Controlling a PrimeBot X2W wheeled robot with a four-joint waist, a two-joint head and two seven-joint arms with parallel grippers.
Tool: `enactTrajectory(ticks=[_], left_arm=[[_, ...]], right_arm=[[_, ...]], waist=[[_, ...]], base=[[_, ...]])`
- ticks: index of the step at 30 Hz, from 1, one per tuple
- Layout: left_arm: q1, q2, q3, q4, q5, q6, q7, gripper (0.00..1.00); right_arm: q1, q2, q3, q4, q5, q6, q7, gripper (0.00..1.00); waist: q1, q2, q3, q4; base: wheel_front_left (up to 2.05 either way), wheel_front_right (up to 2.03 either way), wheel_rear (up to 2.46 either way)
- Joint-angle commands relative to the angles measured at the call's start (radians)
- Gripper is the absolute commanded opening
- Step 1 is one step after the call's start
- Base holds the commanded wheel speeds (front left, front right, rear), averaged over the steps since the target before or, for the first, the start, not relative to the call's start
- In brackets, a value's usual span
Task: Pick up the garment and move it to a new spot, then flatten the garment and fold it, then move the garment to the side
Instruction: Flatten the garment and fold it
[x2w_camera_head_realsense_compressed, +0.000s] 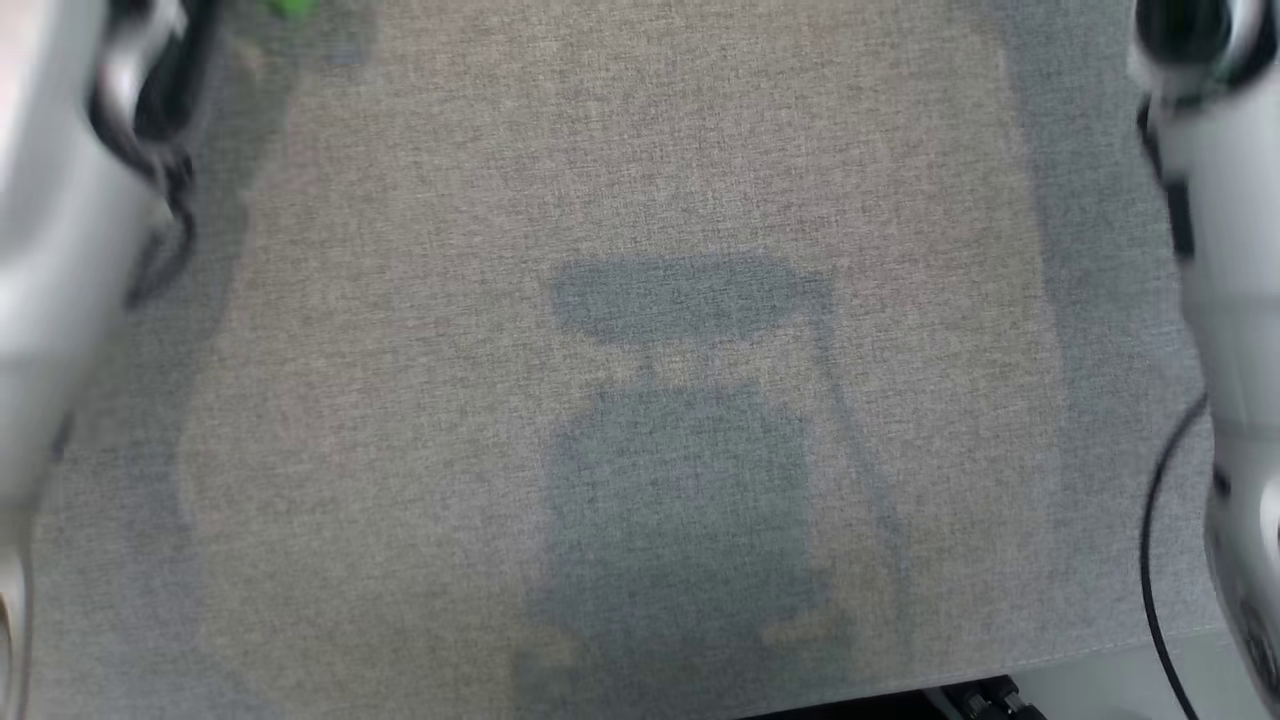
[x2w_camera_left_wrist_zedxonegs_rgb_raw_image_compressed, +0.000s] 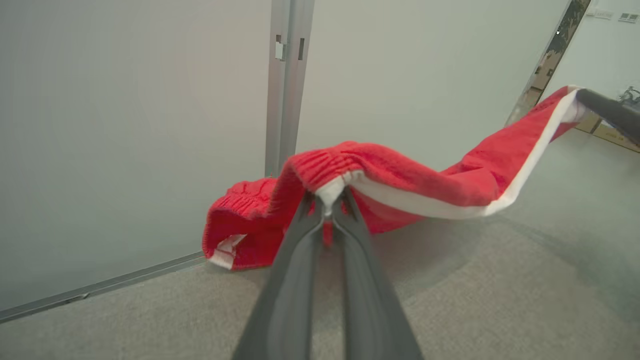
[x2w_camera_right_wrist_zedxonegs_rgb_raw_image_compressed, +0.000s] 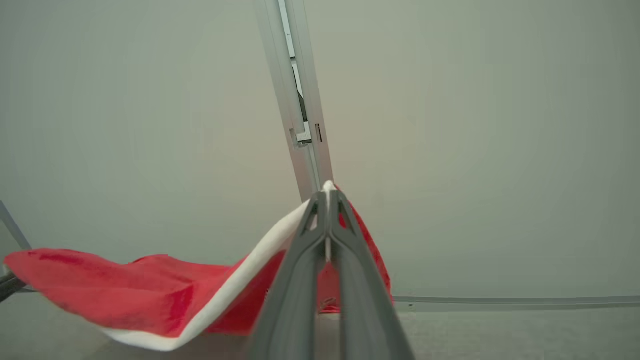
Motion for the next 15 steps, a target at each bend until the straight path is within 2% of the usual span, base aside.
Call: enactTrajectory(ticks=[1, 6, 8, 15], left_arm=[[0.055, 0.024, -0.005, -0.021, 0.000, -0.002, -0.008, 0.00], [0.368, 0.081, -0.009, -0.198, -0.001, -0.002, -0.007, 0.00], [0.484, 0.105, -0.010, -0.260, 0.028, 0.022, -0.007, 0.00], [0.845, 0.085, -0.024, -0.418, 0.026, 0.090, -0.006, 0.00]], right_arm=[[0.069, -0.020, 0.010, -0.020, 0.003, 0.000, -0.003, 0.00], [0.415, -0.120, 0.030, -0.197, 0.006, 0.000, -0.004, 0.00], [0.537, -0.155, 0.025, -0.244, -0.009, -0.001, -0.004, 0.00], [0.873, -0.206, 0.022, -0.324, -0.012, -0.001, -0.004, 0.00]], waist=[[-0.0001, 0.0035, -0.045, 0.017], [-0.0001, 0.0035, -0.155, 0.022], [-0.0001, 0.0035, -0.195, 0.020], [-0.0001, 0.0035, -0.347, 0.024]], base=[[0.00, 0.00, 0.00], [0.00, 0.00, 0.00], [0.00, 0.00, 0.00], [0.00, 0.00, 0.00]])
